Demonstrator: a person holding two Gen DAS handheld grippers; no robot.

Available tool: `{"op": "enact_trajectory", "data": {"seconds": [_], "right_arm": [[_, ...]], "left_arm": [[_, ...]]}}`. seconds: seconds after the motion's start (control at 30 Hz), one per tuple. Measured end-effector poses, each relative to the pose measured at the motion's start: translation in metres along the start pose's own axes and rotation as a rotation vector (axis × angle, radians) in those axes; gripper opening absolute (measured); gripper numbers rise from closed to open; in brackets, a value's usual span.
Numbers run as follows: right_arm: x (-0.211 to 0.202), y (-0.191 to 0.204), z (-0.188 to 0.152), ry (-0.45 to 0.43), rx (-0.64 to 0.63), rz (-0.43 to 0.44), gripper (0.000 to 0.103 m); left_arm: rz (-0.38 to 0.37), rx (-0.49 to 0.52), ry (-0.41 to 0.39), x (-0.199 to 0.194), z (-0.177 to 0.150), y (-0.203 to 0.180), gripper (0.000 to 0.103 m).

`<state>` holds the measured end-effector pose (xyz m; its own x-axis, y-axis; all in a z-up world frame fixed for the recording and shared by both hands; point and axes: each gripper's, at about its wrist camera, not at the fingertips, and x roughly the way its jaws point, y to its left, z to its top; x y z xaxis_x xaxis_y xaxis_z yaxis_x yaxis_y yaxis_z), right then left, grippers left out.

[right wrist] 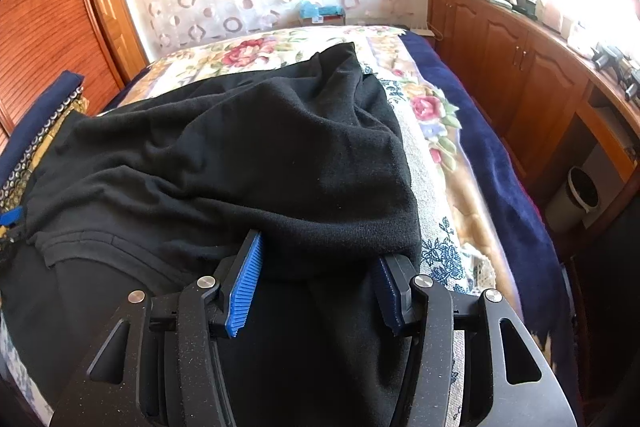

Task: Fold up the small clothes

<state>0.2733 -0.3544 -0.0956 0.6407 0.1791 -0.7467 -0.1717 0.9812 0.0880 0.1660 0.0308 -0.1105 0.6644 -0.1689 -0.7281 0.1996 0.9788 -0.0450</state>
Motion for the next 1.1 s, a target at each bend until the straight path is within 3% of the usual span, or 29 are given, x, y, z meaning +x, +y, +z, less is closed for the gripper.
{"op": "enact_trajectory", "data": {"seconds": [0.17,0.3,0.43,0.5,0.6,0.83,1.1], "right_arm": [[0.0,0.0,0.0,0.0,0.0,0.0,0.053],[0.0,-0.001,0.001,-0.007,0.012,-0.006,0.052],[-0.002,-0.005,0.006,-0.021,0.031,0.006,0.047],[-0.005,-0.006,0.009,-0.047,0.032,0.063,0.012],[-0.012,-0.005,0.011,-0.073,0.033,0.094,0.003],[-0.056,0.005,0.013,-0.179,-0.014,0.148,0.002],[-0.111,0.009,0.003,-0.258,-0.028,0.198,0.001]], "left_arm": [[0.01,-0.016,0.017,0.003,0.002,0.008,0.011],[-0.005,-0.034,0.005,-0.004,0.002,0.012,0.0],[0.012,-0.016,-0.014,-0.01,0.004,0.009,0.0],[0.002,-0.013,-0.038,-0.019,0.006,0.006,0.0],[-0.007,-0.024,-0.094,-0.038,0.012,0.004,0.0],[-0.017,-0.024,-0.184,-0.074,0.022,0.002,0.0],[-0.033,-0.048,-0.264,-0.118,0.01,0.009,0.0]]}}
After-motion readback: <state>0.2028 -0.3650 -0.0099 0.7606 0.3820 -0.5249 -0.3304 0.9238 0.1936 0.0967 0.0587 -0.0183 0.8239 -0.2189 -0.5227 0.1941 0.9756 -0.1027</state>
